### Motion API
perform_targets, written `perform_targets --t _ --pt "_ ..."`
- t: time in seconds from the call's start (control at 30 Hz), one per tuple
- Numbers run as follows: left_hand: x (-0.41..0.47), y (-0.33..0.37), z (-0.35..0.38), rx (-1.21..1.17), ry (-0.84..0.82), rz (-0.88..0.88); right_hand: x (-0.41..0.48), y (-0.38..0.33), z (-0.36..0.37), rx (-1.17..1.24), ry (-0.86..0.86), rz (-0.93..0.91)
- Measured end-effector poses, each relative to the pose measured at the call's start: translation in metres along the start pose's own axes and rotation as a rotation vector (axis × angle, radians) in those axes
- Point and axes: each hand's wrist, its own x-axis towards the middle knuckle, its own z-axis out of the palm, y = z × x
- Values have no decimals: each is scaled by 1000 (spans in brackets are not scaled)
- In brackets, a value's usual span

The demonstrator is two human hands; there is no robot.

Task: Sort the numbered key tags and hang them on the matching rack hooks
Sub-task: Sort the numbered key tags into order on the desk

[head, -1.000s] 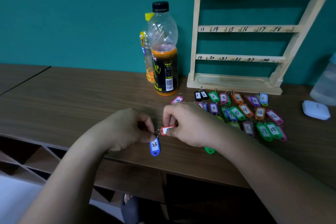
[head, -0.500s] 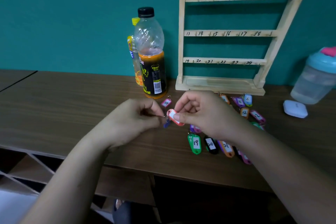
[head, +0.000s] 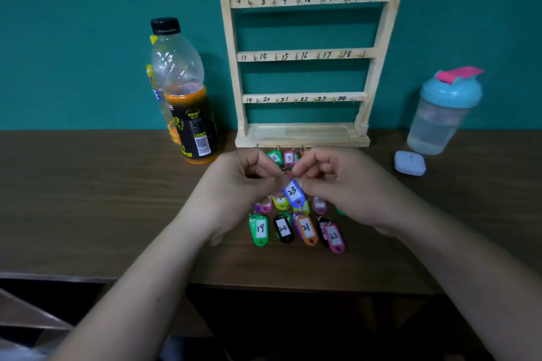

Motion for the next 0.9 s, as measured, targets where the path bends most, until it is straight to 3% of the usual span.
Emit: perform_targets --t 0.17,0.4,0.67,0.9 --pt "8 7 34 109 -36 21 -18 9 -28 0 10 80" --pt "17 6 72 305 -142 76 -36 32 -47 -177 23 153" --pt "21 2 87 555 -272 161 -46 48 -50 -294 -61 235" --pt "21 0 87 665 -254 237 -45 48 -47 -359 -52 222"
